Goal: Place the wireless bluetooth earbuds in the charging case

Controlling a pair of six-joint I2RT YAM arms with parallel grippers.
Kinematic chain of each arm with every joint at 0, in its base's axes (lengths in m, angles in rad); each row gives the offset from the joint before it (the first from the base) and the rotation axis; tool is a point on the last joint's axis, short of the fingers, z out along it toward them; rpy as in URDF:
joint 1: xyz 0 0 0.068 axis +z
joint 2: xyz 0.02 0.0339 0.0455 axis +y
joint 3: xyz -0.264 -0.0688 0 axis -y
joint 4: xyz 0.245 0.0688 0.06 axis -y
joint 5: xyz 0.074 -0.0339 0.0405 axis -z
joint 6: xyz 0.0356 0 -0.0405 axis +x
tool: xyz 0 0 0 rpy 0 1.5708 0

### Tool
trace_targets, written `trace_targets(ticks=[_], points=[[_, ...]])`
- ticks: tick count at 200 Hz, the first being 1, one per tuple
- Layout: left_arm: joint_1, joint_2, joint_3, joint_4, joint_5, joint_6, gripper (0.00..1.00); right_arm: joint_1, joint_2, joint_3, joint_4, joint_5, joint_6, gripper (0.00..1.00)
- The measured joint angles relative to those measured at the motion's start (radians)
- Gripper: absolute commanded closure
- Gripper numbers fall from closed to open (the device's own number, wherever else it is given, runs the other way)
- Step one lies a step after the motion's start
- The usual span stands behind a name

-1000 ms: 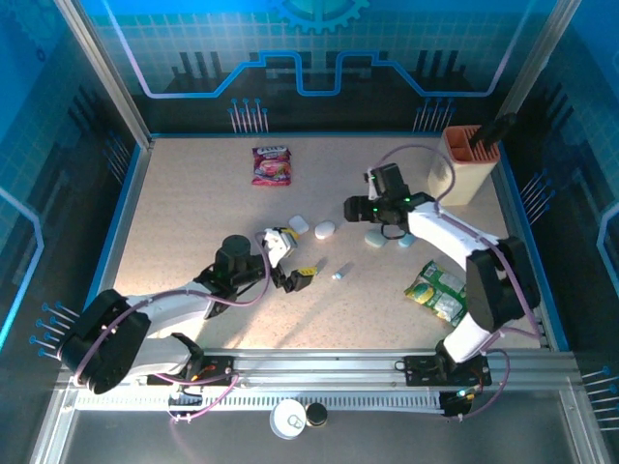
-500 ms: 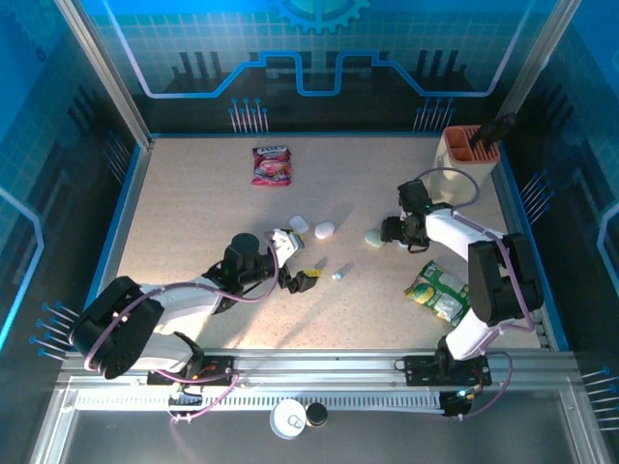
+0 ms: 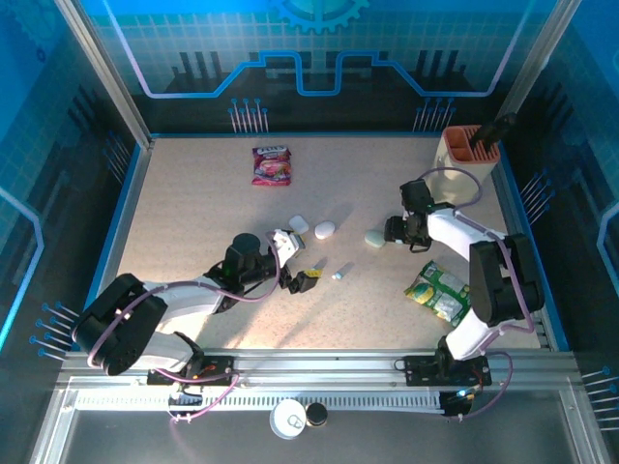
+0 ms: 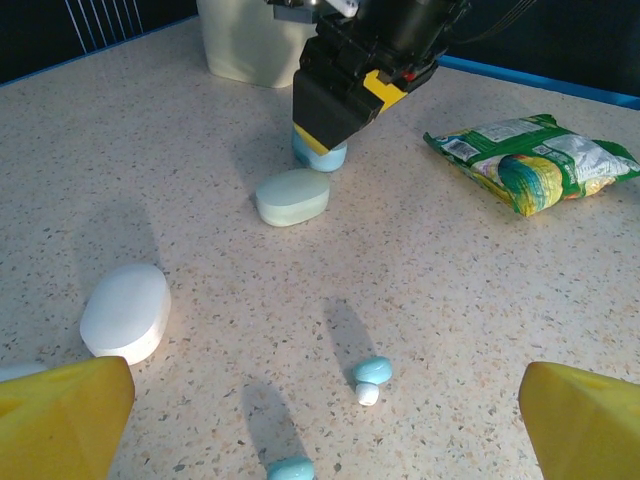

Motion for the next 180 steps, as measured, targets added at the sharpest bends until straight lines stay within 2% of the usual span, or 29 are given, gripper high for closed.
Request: trace_targets(ticks=[51, 93, 180], points=[[0.0, 0.027, 0.0, 0.046, 0.002, -0.006, 0.01, -0.05, -0.012, -0.001, 0.018, -0.054, 0.031, 0.23], [0.0, 0.041, 0.0, 0.067, 0.002, -0.006, 0.01, -0.051, 0.042, 0.004, 0.043, -0.095, 0.06, 0.24], [0.0, 0.067, -0.002, 0.102, 0.002, -0.007, 0.01, 0.01, 0.179, 0.116, -0.011, -0.022, 0.029, 0.5]])
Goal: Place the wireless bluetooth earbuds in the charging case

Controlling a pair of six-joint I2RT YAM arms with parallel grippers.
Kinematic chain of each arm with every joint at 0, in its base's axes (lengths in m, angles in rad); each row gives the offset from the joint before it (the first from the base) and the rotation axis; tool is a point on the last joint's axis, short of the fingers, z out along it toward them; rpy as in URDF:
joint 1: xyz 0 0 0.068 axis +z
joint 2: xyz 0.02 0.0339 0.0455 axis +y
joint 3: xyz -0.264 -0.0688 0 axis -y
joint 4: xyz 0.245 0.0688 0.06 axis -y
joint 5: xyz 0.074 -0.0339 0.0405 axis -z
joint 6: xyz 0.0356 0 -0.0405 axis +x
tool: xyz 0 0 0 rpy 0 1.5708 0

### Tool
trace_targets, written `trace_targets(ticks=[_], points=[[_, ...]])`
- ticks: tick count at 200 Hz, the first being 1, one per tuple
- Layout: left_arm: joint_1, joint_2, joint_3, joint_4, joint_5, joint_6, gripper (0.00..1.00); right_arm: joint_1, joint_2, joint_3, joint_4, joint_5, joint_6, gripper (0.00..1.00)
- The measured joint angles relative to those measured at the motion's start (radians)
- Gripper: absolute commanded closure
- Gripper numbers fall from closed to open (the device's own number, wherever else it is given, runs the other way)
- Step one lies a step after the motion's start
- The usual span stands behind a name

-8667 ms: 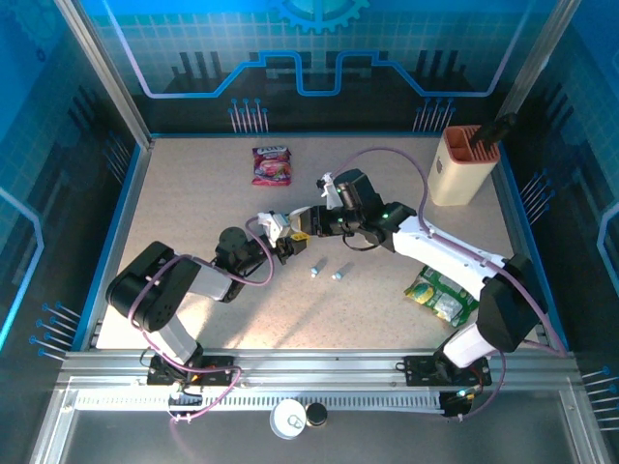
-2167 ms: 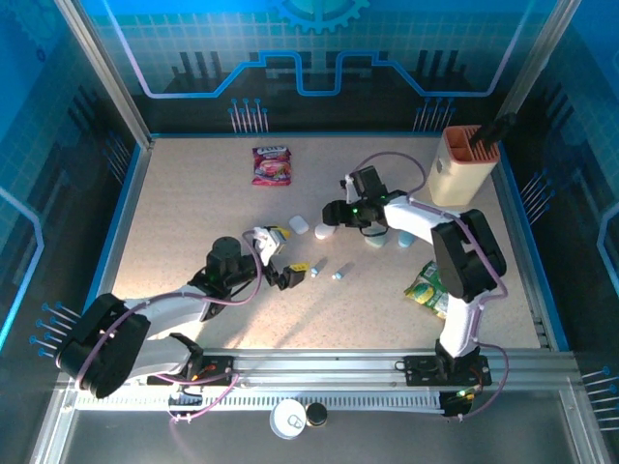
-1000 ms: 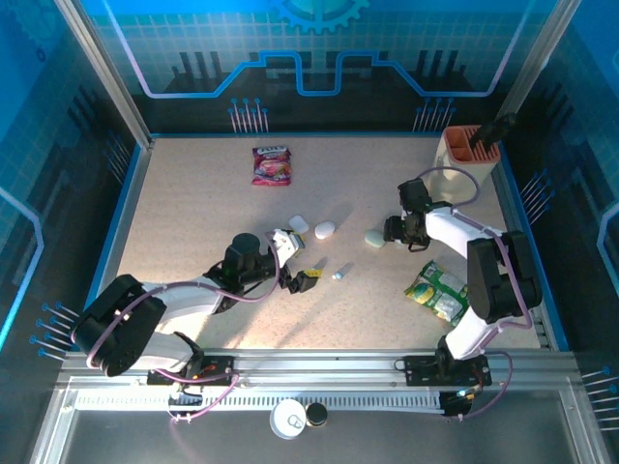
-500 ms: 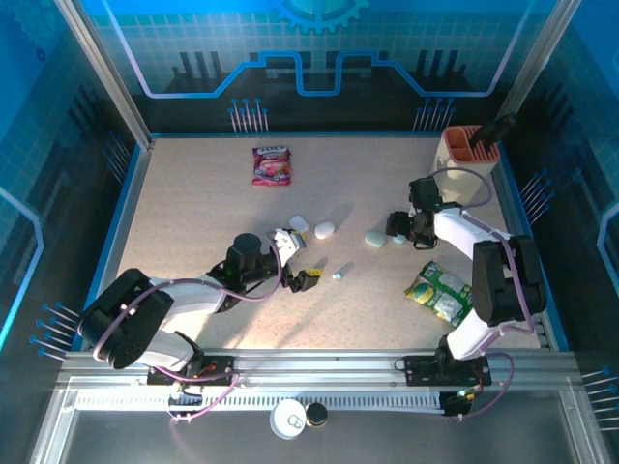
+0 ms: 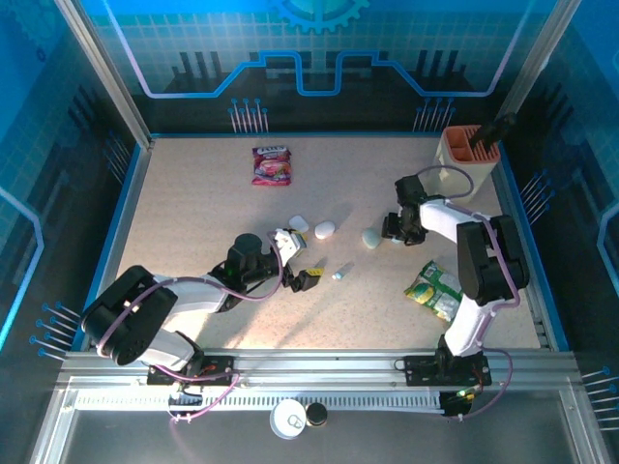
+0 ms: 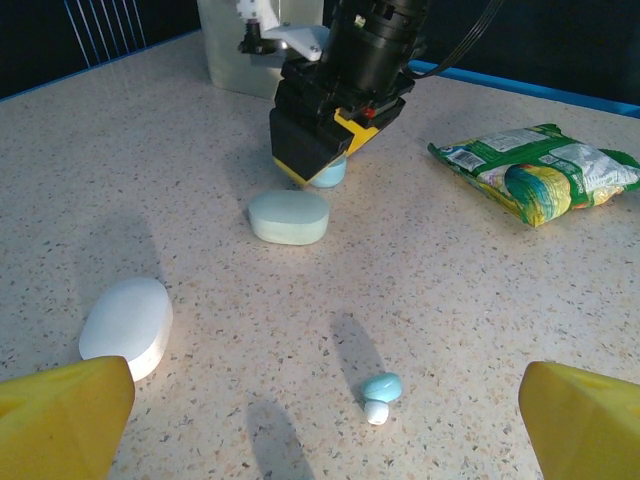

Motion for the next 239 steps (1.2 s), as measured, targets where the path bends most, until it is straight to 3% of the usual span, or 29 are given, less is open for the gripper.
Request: trace_targets(ticks=[29, 72, 106, 134, 170, 207, 239], points=[[0.0, 0.007, 0.0, 0.012, 0.0, -0.003, 0.01, 0.024, 0.018, 0.024, -0.02, 0.029, -0.014, 0.59], [0.0, 0.008, 0.0, 0.014, -0.001, -0.003, 0.01, 0.029, 0.001, 0.026, -0.032, 0.029, -0.047, 0.64], [0.0, -0.004, 0.0, -0.032, -0.012, 0.005, 0.01, 0.068, -0.134, -0.004, -0.017, -0.048, -0.167, 0.66], [0.021, -0.061, 0.0, -0.097, -0.014, -0.01, 0.01, 0.164, -0.269, -0.054, 0.069, -0.122, -0.337, 0.65], [0.127, -0.109, 0.0, -0.134, -0.006, -0.217, 0.04, 0.34, -0.403, -0.208, 0.219, -0.204, -0.55, 0.63], [0.171, -0.238, 0.0, -0.209, -0.009, -0.486, 0.18, 0.386, -0.445, -0.278, 0.296, -0.275, -0.687, 0.61], [0.165, -0.338, 0.032, -0.393, -0.002, -0.692, 0.24, 0.418, -0.45, -0.277, 0.332, -0.35, -0.772, 0.61]])
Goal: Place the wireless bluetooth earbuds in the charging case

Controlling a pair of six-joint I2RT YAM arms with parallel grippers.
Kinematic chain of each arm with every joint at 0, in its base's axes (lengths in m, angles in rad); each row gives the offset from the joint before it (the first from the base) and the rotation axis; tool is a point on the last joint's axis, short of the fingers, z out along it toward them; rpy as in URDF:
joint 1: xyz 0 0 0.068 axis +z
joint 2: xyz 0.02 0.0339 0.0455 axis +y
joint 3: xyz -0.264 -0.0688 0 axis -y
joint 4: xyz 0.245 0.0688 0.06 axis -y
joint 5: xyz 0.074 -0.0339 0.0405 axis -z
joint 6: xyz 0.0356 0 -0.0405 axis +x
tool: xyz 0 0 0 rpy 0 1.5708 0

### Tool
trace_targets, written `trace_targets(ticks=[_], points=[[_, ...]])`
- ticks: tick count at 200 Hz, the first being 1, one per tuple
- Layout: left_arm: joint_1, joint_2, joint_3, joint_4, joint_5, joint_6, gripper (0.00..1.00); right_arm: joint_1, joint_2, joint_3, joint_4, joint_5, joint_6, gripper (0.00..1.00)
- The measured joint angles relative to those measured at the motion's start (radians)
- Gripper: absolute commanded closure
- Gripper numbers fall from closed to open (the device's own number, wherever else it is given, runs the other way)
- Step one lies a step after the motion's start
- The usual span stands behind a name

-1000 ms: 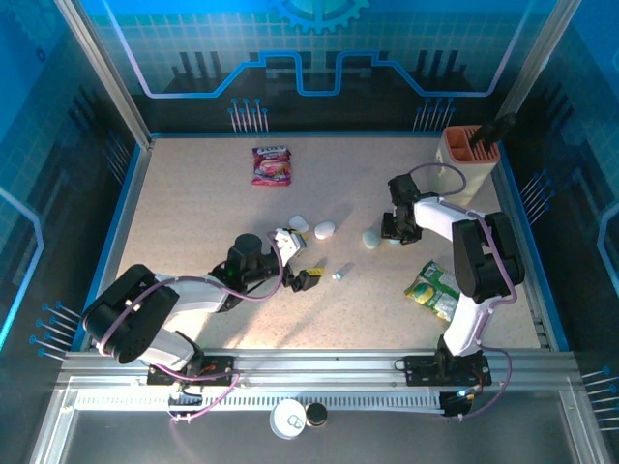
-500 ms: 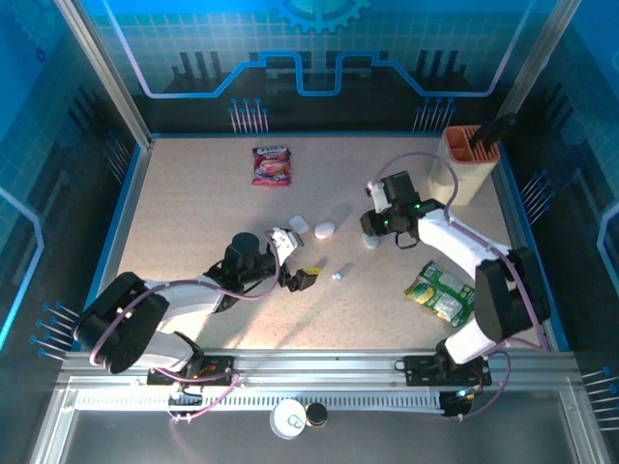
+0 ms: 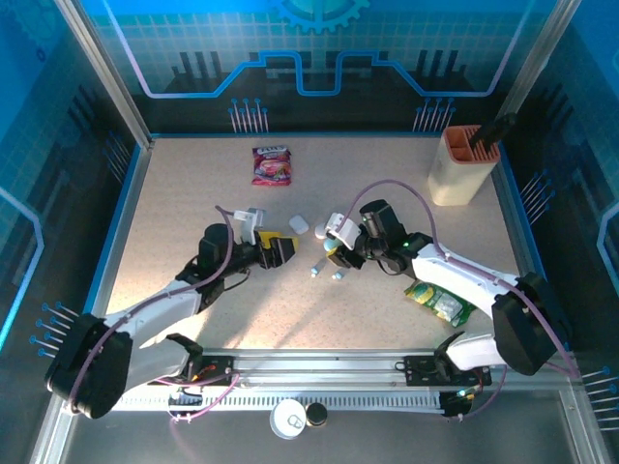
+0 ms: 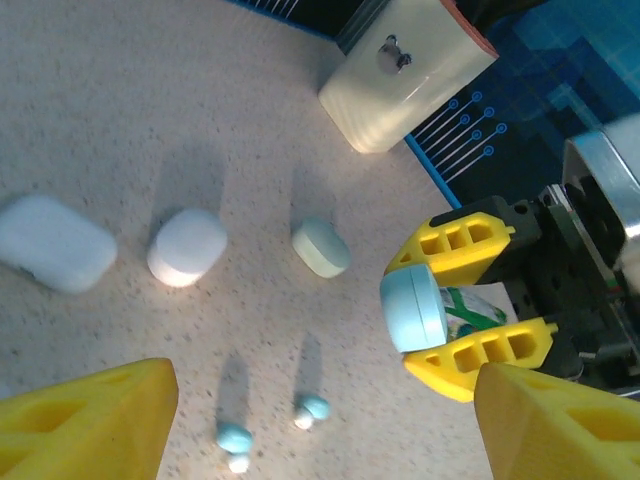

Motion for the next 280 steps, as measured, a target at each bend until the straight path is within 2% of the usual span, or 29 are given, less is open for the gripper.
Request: trace_targets(ticks=[23, 45, 110, 145, 191, 206, 226, 239, 257, 280], points=[[-0.041, -0.034, 0.045, -0.118, 0.014, -0.096, 0.31, 0.018, 0.0, 0.005, 0.003, -0.047, -0.037, 0.61], [-0.085, -0.042, 0.077, -0.174, 0.035, -0.166, 0.41, 0.031, 0.003, 0.01, 0.018, -0.093, -0.061, 0.61], [-0.142, 0.037, 0.121, -0.207, 0.062, -0.276, 0.45, 0.043, 0.01, 0.019, 0.042, -0.201, -0.076, 0.61], [-0.169, 0.105, 0.149, -0.186, 0.092, -0.299, 0.51, 0.045, 0.01, 0.018, 0.049, -0.243, -0.076, 0.6], [-0.176, 0.15, 0.168, -0.166, 0.105, -0.326, 0.8, 0.045, 0.01, 0.013, 0.054, -0.249, -0.072, 0.6], [-0.176, 0.153, 0.168, -0.163, 0.105, -0.332, 0.88, 0.045, 0.01, 0.012, 0.052, -0.241, -0.071, 0.54], [-0.177, 0.153, 0.168, -0.15, 0.105, -0.331, 0.89, 0.045, 0.01, 0.012, 0.058, -0.244, -0.061, 0.34], [-0.178, 0.153, 0.168, -0.133, 0.104, -0.331, 0.9, 0.045, 0.005, 0.011, 0.071, -0.249, -0.048, 0.26], [-0.178, 0.151, 0.157, -0.095, 0.092, -0.34, 0.91, 0.029, -0.024, -0.005, 0.105, -0.271, -0.004, 0.23], [-0.178, 0.135, 0.125, -0.025, 0.061, -0.366, 0.91, -0.032, -0.09, -0.049, 0.191, -0.303, 0.151, 0.23]])
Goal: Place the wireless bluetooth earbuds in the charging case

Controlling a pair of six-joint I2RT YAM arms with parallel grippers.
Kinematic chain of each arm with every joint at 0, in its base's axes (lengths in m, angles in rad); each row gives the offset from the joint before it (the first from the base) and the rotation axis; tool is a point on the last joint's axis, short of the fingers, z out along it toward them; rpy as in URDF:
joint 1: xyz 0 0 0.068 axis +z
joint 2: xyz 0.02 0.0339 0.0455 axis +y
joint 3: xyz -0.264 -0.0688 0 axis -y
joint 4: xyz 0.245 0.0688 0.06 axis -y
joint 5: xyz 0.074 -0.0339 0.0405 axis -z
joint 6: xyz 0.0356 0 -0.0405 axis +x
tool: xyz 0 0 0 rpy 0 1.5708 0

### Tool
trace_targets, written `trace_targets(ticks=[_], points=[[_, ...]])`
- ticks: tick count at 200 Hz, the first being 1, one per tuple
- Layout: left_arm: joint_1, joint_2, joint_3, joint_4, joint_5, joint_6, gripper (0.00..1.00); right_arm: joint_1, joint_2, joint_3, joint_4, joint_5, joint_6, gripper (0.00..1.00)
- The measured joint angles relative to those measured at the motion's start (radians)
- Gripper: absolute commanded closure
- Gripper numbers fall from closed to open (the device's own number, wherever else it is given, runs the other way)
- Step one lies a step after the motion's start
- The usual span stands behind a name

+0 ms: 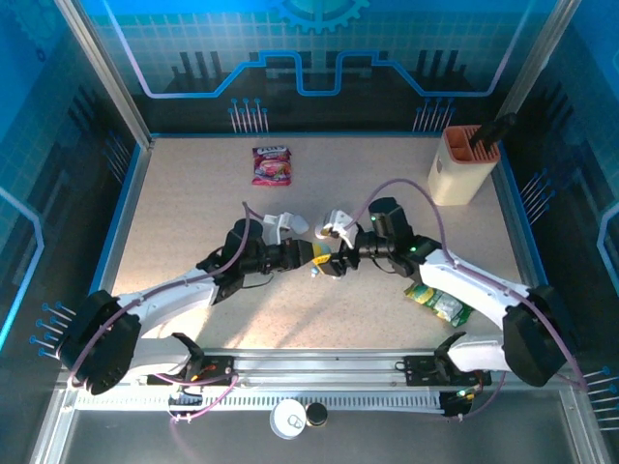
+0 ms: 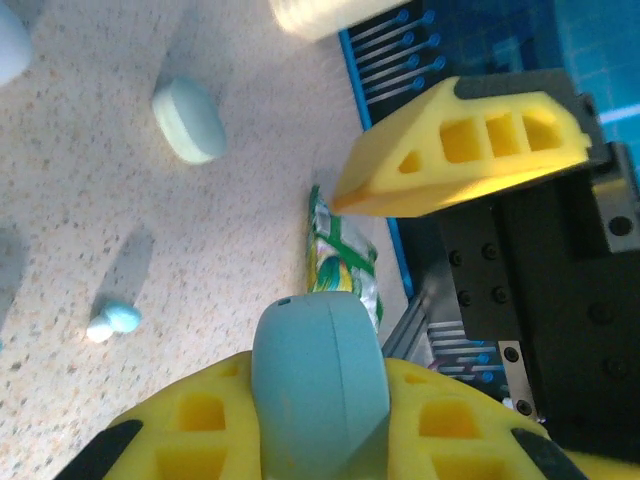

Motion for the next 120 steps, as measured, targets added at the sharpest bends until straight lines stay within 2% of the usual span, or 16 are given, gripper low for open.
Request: trace_targets(ticks=[18, 56, 93, 120], points=[[0.0, -0.016, -0.013, 0.079, -0.043, -0.016, 0.91, -0.058, -0.028, -0.031, 0.077, -0.031, 0.18, 0.26], [0.0, -0.029, -0.057, 0.245, -0.095, -0.042, 0.91, -0.183, -0.018, -0.058, 0.305, -0.083, 0.723, 0.37], [0.0, -0.006, -0.058, 0.36, -0.1, -0.074, 0.91, -0.19, 0.105, -0.066, 0.567, -0.196, 1.165, 0.38], [0.0, 0.012, -0.058, 0.407, -0.111, -0.106, 0.91, -0.183, 0.192, -0.107, 0.792, -0.243, 1.376, 0.38]])
